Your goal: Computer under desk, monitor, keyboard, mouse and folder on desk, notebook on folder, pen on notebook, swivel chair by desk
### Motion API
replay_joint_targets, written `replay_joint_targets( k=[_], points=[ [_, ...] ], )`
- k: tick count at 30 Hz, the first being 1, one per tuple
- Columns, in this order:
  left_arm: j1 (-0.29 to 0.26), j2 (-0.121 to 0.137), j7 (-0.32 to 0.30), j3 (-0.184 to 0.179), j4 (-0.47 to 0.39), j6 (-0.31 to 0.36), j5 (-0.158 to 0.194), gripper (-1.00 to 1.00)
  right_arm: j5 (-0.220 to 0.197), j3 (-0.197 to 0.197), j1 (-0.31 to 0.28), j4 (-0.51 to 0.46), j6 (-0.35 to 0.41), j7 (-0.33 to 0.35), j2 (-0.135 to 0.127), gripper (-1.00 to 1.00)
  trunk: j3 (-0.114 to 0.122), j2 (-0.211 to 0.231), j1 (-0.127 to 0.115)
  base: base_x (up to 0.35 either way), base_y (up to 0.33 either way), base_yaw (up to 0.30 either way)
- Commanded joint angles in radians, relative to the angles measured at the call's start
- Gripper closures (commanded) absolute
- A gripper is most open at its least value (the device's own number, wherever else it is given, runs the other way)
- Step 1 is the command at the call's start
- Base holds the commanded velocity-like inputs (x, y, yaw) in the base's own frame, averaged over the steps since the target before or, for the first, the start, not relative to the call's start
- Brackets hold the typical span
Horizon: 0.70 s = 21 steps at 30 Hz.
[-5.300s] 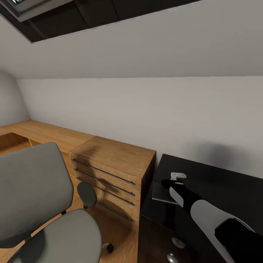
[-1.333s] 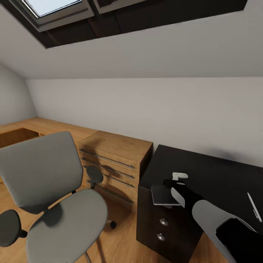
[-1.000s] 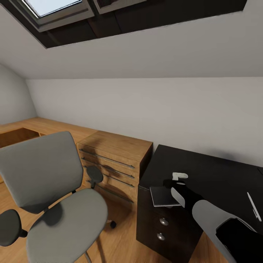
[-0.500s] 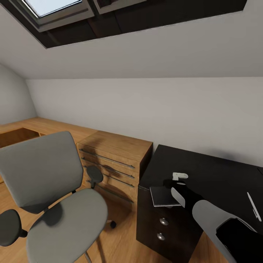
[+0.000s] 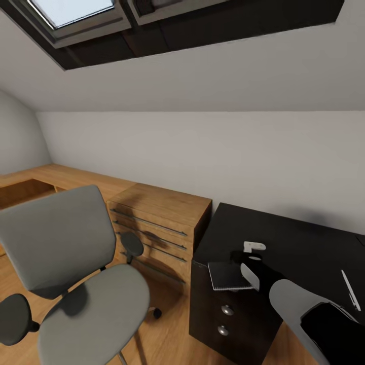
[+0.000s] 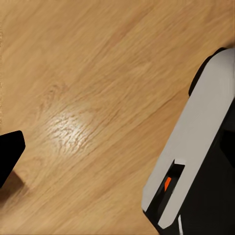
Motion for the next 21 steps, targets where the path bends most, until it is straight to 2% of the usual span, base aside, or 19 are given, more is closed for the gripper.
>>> replay_joint_targets(
  k=[1, 6, 14, 21],
  points=[
    [0.0, 0.0, -0.004, -0.006, -0.001, -0.001, 0.011, -1.0, -0.006, 0.008, 0.0, -0.011, 0.006, -0.007, -0.004, -1.0, 0.002, 0.007, -0.004, 0.0, 0.0, 0.0],
    [0.0, 0.0, -0.003, -0.005, -0.001, -0.003, 0.011, -1.0, -0.026, 0.009, 0.0, -0.061, 0.009, -0.007, -0.021, -1.0, 0.018, 0.042, -0.023, 0.0, 0.0, 0.0],
    [0.0, 0.0, -0.002, -0.004, -0.002, -0.005, 0.011, -1.0, -0.111, 0.014, 0.0, -0.144, 0.012, -0.004, -0.052, -1.0, 0.043, 0.098, -0.054, 0.0, 0.0, 0.0],
    [0.0, -0.002, -0.002, -0.004, -0.005, -0.007, 0.011, -1.0, -0.134, 0.015, 0.001, -0.172, 0.009, 0.005, -0.058, -1.0, 0.065, 0.147, -0.081, 0.0, 0.0, 0.0]
  ],
)
